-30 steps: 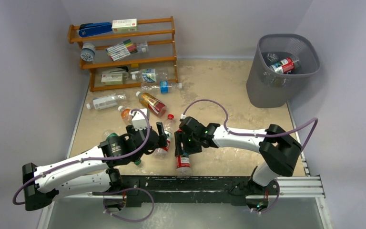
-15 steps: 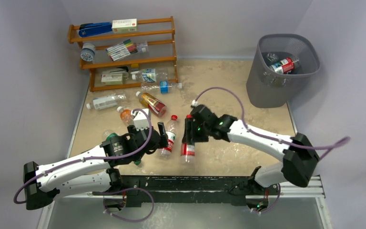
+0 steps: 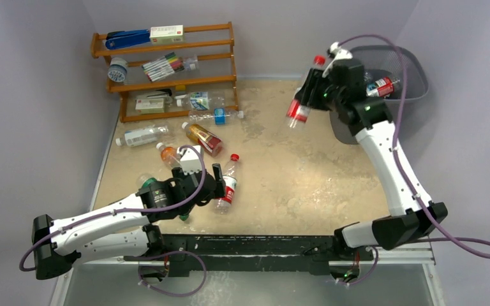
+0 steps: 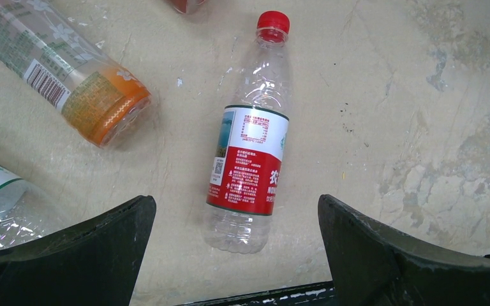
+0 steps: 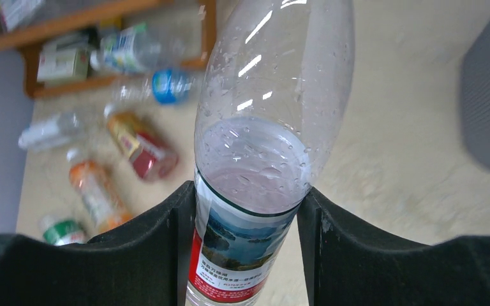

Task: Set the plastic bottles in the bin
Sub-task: Pick up the plastic bottle at the center of the board, then place the plastic bottle in the trash bin.

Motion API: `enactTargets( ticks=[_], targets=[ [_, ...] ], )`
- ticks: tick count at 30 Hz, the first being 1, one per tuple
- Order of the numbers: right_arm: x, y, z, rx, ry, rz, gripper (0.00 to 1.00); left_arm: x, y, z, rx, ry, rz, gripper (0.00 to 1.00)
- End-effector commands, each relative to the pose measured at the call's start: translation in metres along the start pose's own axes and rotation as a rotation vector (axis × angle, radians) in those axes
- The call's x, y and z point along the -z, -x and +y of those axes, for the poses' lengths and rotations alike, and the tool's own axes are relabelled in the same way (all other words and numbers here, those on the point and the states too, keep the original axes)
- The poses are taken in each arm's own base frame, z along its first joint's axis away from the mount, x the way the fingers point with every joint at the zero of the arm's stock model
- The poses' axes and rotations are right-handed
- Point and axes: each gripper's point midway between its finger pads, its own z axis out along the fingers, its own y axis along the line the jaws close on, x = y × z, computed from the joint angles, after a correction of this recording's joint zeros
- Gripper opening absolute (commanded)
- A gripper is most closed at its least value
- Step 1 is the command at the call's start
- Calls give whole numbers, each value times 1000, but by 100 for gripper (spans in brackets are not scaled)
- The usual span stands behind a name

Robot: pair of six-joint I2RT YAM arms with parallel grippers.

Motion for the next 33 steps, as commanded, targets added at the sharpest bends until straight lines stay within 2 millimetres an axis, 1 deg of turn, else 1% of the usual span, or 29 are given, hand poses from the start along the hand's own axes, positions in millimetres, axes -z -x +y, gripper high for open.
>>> enactTargets(
  ticks=[1, 5, 10, 12, 15, 19, 23, 24, 25, 26, 27, 29, 33],
  targets=[
    [11, 57, -35, 89, -69, -77, 49, 4, 13, -12, 11, -38, -32, 100],
    [18, 108, -57, 61, -89, -164, 49, 4, 12, -10, 7, -32, -33, 100],
    [41, 174, -91, -4, -108, -307, 49, 1, 10, -15, -2, -37, -25, 100],
    [50, 195, -109, -32, -124, -354, 48, 0, 10, -17, -5, -39, -21, 100],
    [62, 217, -137, -80, -137, -411, 48, -1, 10, -17, -10, -38, -19, 100],
    [68, 230, -173, -136, -139, -444, 48, -2, 8, -17, -15, -36, -17, 100],
    [59, 235, -202, -173, -168, -447, 49, -3, 8, -19, -19, -39, -16, 100],
    [55, 235, -207, -179, -171, -442, 51, -4, 7, -20, -21, -39, -15, 100],
    [51, 235, -210, -180, -170, -437, 53, -4, 7, -20, -22, -41, -15, 100],
    [47, 234, -214, -187, -172, -426, 57, -5, 7, -21, -24, -43, -12, 100],
    [43, 234, -216, -188, -171, -419, 62, -5, 7, -21, -26, -43, -12, 100],
    [36, 232, -220, -190, -170, -405, 68, -5, 7, -22, -29, -43, -12, 100],
    [37, 231, -219, -191, -166, -406, 76, -4, 7, -20, -35, -40, -12, 100]
  ],
)
